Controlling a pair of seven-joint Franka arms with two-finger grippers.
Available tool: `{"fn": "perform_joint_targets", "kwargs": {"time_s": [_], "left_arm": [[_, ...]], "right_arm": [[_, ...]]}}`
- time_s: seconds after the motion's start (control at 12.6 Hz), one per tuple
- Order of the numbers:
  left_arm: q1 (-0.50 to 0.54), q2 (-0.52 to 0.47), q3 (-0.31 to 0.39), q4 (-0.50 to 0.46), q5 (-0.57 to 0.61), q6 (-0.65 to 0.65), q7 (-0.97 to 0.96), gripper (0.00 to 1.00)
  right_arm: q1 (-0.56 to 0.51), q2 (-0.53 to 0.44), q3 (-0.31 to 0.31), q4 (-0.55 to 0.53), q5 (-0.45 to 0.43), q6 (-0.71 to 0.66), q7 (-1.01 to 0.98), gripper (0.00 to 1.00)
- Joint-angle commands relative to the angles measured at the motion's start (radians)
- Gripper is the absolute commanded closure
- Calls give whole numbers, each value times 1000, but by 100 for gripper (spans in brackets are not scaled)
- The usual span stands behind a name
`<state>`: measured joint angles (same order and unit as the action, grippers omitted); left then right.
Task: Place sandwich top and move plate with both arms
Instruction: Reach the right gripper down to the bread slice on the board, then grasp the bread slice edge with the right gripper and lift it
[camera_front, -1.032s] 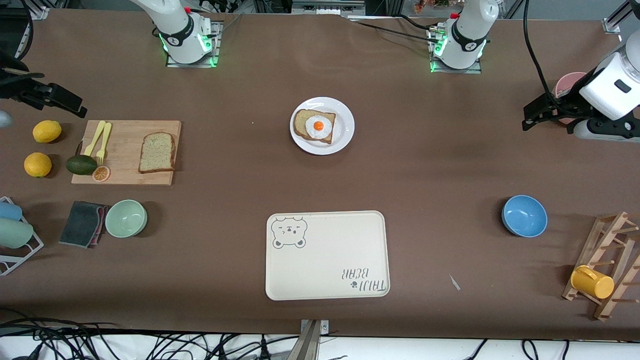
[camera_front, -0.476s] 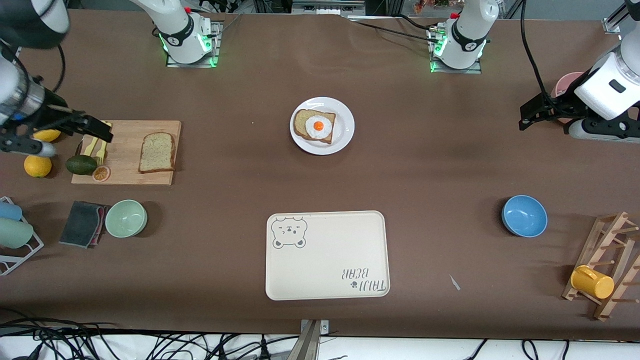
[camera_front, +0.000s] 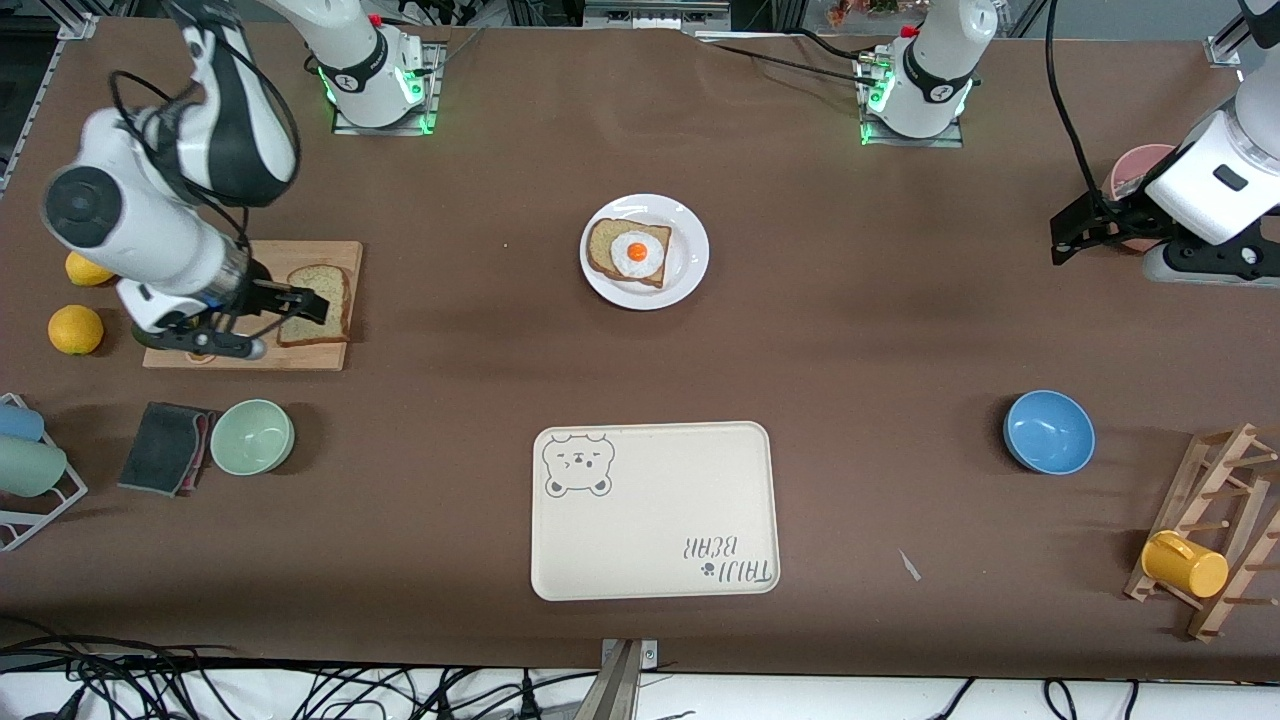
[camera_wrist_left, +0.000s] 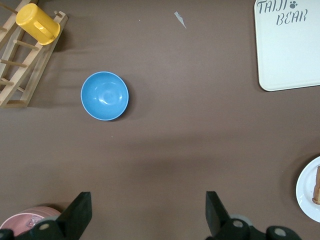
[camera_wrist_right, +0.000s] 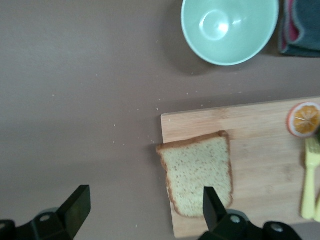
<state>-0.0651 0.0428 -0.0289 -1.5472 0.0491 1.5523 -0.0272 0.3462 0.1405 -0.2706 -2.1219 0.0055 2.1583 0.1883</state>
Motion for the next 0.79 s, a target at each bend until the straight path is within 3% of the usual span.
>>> {"fn": "perform_joint_targets", "kwargs": {"time_s": [0.0,0.32,0.56,0.71], "left_arm": [[-7,17,-3,29,40,-18,7,0],[-9,17,-3,30,38,-15,1,0],[-2,29,-3,30,38,-9,-3,0],[-2,37,-2,30,34,-9,-3,0]], "right_arm": [[5,27,-2,-56,4,81,51,1],[66,137,-5,-63,-2,153,154,1],[62,169,-7,-63,-12,155,157,13],[63,214,-9,-64,-12,155,167,16]]}}
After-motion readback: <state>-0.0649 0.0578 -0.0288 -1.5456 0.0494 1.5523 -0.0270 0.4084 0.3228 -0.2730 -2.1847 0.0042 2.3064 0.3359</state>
